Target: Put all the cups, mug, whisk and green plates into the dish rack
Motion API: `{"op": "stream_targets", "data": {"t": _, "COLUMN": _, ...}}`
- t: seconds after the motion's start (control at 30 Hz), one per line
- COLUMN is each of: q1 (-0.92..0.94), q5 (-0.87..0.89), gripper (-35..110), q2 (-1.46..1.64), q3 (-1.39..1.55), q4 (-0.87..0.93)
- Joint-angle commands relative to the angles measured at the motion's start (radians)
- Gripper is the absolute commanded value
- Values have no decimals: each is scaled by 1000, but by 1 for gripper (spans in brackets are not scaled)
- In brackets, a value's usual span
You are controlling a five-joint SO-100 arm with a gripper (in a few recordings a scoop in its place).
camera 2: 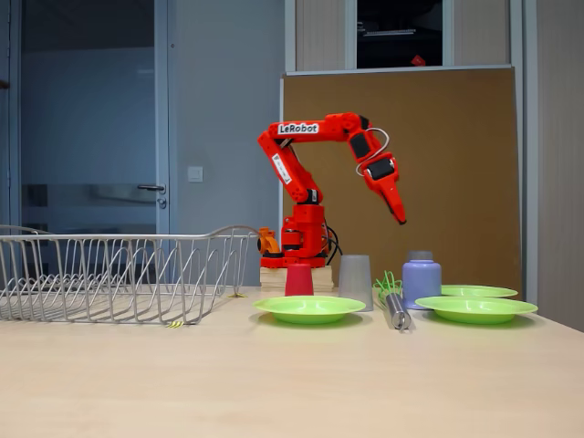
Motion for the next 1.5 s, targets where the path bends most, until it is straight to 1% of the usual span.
{"op": "stream_targets", "data": {"t": 0.0, "q1": -100, "q5": 235, "gripper": 18, "q2": -94, "q3": -149, "q4": 89}}
{"op": "stream_targets", "data": {"t": 0.1, "q1": -158, "q5": 345, "gripper": 20, "q2": -192, "q3": -252, "q4": 149}}
{"op": "stream_targets", "data": {"t": 0.17, "q1": -195, "q5": 397, "gripper": 24, "q2": -232, "q3": -282, "q4": 155}}
{"op": "stream_targets", "data": {"t": 0.37, "q1": -284, "q5": 503, "gripper": 35, "q2": -308, "q3": -291, "q4": 118}}
{"op": "stream_targets", "data": {"t": 0.67, "q1": -368, "q5": 615, "gripper": 40, "q2": -443, "q3": -410, "q4": 112}}
{"op": "stream_targets", "data": {"t": 1.07, "q1": -377, "q5": 650, "gripper": 43, "q2": -575, "q3": -416, "q4": -55}}
{"op": "stream_targets", "data": {"t": 1.47, "q1": -377, "q5": 614, "gripper": 43, "q2": -554, "q3": -233, "q4": -210}}
